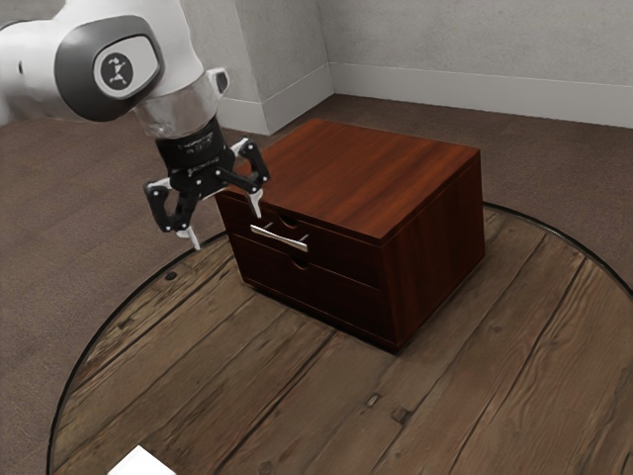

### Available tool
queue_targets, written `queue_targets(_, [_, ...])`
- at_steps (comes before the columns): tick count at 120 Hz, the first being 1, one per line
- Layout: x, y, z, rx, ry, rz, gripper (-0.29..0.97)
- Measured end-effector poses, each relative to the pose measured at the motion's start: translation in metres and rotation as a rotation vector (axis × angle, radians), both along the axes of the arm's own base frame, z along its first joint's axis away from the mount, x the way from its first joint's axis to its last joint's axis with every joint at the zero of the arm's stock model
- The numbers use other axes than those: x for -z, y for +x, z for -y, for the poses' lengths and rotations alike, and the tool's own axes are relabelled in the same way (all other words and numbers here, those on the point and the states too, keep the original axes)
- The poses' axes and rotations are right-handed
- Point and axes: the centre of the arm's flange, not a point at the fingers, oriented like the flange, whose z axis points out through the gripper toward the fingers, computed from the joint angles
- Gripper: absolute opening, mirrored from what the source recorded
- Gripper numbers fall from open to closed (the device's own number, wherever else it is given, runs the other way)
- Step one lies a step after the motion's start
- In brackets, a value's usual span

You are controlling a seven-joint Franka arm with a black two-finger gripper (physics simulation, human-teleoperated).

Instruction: Pull the drawer handle with one arm to open the drawer

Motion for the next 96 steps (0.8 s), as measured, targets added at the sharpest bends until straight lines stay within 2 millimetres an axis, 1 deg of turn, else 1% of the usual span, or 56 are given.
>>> queue_targets(19, [0.013,-0.001,-0.040,-0.205,0.010,0.012,0.63])
queue_targets(30, [0.017,-0.001,-0.059,-0.303,0.010,0.024,0.62])
queue_targets(40, [0.018,-0.001,-0.070,-0.374,0.007,0.037,0.62])
queue_targets(48, [0.018,0.000,-0.072,-0.412,0.003,0.047,0.62])
queue_targets(56, [0.018,0.003,-0.066,-0.434,0.000,0.054,0.62])
queue_targets(64, [0.017,0.007,-0.053,-0.439,-0.003,0.060,0.62])
queue_targets(78, [0.019,0.015,-0.020,-0.423,-0.010,0.062,0.62])
queue_targets(88, [0.027,0.020,0.006,-0.404,-0.015,0.052,0.62])
queue_targets(96, [0.032,0.023,0.022,-0.395,-0.018,0.046,0.62])
